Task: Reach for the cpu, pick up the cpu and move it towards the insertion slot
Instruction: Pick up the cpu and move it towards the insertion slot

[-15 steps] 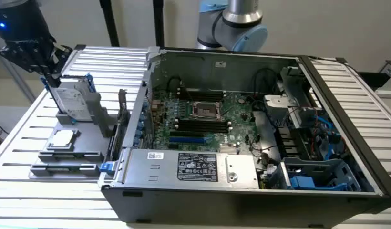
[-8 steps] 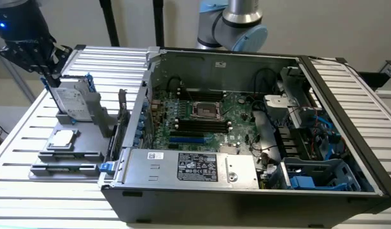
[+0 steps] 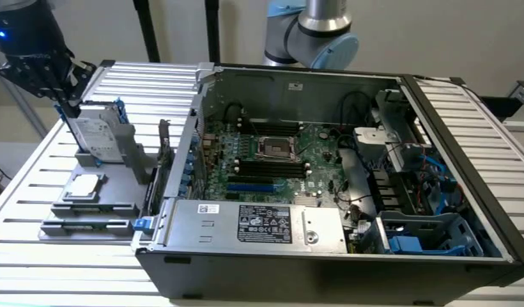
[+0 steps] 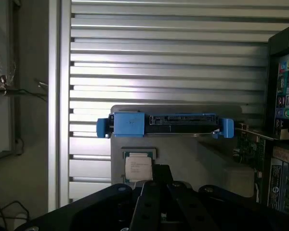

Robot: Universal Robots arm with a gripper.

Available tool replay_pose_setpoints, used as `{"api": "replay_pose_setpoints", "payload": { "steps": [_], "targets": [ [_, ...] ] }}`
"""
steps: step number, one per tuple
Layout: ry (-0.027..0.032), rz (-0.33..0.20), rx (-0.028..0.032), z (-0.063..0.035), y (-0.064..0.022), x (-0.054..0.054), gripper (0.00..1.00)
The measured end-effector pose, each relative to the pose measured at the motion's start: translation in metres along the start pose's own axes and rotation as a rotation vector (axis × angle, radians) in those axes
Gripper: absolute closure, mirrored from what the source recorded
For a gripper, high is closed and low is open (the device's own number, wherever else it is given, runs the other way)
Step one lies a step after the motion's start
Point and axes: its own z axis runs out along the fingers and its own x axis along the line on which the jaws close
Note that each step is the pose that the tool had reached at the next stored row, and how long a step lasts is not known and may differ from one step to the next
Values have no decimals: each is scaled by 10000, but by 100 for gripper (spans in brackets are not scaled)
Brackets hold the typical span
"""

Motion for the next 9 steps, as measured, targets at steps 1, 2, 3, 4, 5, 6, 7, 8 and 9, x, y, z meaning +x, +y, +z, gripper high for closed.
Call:
{"api": "replay_pose_setpoints", "payload": {
  "steps": [1,2,3,4,5,6,7,8,9],
  "targets": [
    [-1,0,0,0,-18,3,89],
    [0,0,0,0,-39,9,89],
    [-1,0,0,0,-64,17,89],
    [-1,0,0,0,-92,25,89],
    [-2,0,0,0,-122,37,89],
    [0,-1,1,-1,-150,49,89],
    [0,-1,1,-1,-175,62,89],
    [0,-1,0,-1,-195,75,89],
    [0,-1,1,0,-212,90,89]
  ]
}}
